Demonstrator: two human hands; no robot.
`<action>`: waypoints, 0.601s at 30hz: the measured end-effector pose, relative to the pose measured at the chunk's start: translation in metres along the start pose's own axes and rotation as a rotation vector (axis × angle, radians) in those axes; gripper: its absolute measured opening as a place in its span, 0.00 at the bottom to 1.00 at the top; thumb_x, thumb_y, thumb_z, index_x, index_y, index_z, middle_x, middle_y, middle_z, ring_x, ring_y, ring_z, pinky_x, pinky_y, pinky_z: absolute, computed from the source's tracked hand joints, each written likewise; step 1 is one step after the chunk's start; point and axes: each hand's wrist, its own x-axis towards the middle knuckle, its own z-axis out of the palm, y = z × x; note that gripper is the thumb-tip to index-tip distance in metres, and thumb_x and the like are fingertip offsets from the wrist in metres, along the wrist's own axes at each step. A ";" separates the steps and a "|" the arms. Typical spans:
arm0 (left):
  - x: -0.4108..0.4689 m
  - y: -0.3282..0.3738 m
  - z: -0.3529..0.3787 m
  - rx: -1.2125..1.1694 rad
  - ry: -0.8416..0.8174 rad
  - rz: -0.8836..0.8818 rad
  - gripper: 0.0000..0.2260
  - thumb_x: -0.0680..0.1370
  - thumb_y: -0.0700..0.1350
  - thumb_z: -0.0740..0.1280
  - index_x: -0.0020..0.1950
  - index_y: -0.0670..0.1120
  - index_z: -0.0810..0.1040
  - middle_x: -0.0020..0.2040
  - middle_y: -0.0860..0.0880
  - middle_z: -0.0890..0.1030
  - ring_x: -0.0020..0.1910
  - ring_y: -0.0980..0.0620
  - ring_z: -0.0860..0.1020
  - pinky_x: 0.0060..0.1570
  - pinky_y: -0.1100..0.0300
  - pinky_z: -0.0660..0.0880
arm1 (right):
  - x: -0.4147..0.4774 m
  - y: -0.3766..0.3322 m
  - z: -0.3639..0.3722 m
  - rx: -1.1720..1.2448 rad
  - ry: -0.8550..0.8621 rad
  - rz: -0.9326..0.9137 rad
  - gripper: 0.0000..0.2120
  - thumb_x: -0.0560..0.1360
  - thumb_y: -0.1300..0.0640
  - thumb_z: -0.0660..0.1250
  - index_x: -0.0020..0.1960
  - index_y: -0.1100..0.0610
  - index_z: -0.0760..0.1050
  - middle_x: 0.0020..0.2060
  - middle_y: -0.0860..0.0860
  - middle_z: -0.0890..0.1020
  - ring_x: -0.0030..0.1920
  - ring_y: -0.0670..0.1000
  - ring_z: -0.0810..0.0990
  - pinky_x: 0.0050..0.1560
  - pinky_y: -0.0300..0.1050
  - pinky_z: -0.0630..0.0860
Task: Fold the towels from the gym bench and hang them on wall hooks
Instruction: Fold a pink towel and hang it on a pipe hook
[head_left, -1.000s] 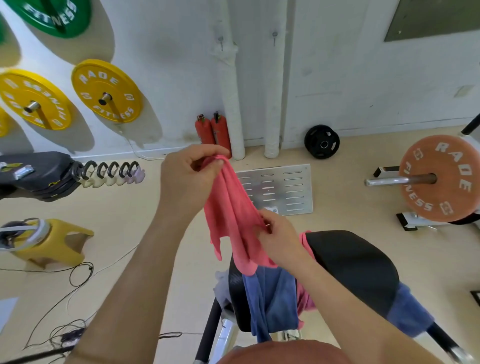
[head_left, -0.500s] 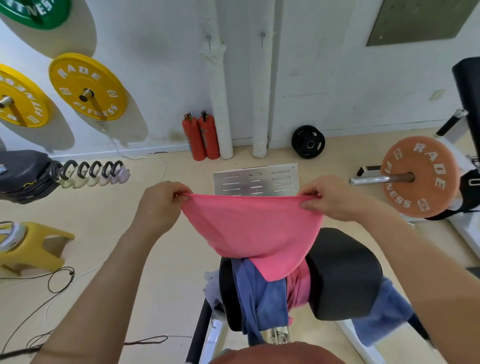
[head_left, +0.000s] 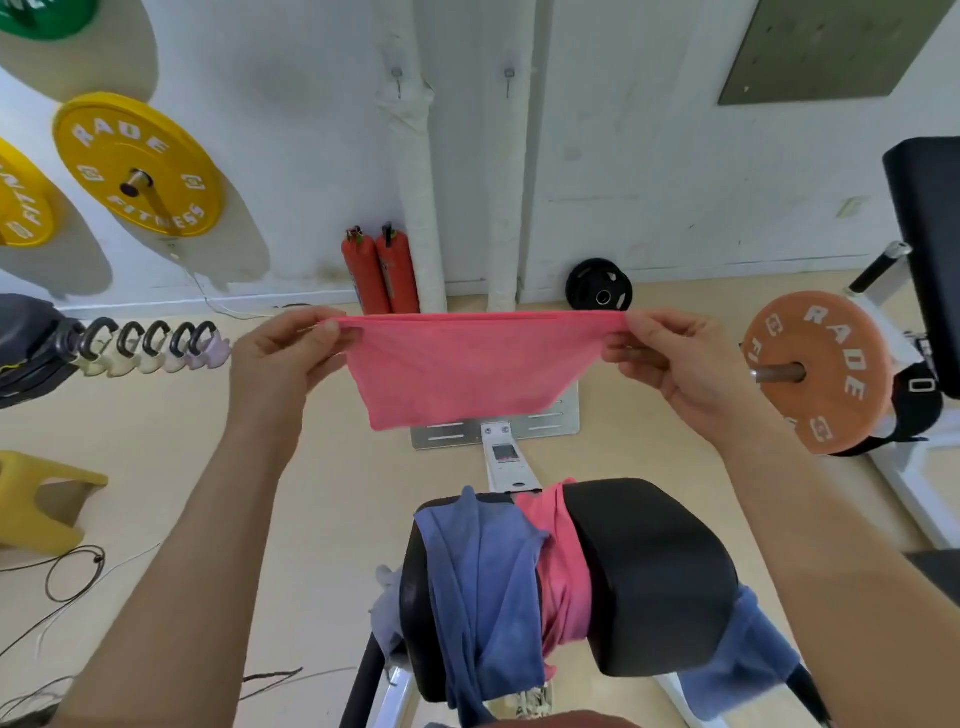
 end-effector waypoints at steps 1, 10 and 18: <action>-0.004 -0.001 0.000 -0.010 0.006 -0.007 0.07 0.78 0.39 0.65 0.45 0.47 0.82 0.44 0.47 0.84 0.46 0.51 0.83 0.45 0.62 0.79 | -0.006 0.003 -0.004 0.089 0.026 0.032 0.11 0.76 0.53 0.66 0.44 0.60 0.82 0.36 0.55 0.85 0.36 0.51 0.84 0.36 0.38 0.80; -0.092 -0.159 -0.010 0.141 0.249 -0.568 0.05 0.75 0.31 0.66 0.48 0.37 0.80 0.42 0.39 0.82 0.35 0.47 0.82 0.32 0.65 0.77 | -0.076 0.169 -0.014 0.196 0.383 0.682 0.09 0.73 0.70 0.67 0.41 0.59 0.70 0.39 0.59 0.78 0.35 0.52 0.80 0.29 0.38 0.71; -0.142 -0.209 -0.029 -0.001 0.350 -0.906 0.06 0.75 0.29 0.63 0.45 0.35 0.80 0.44 0.38 0.80 0.36 0.45 0.78 0.27 0.66 0.78 | -0.128 0.233 -0.013 0.424 0.500 1.017 0.03 0.75 0.75 0.61 0.45 0.69 0.71 0.40 0.62 0.75 0.40 0.57 0.76 0.24 0.44 0.79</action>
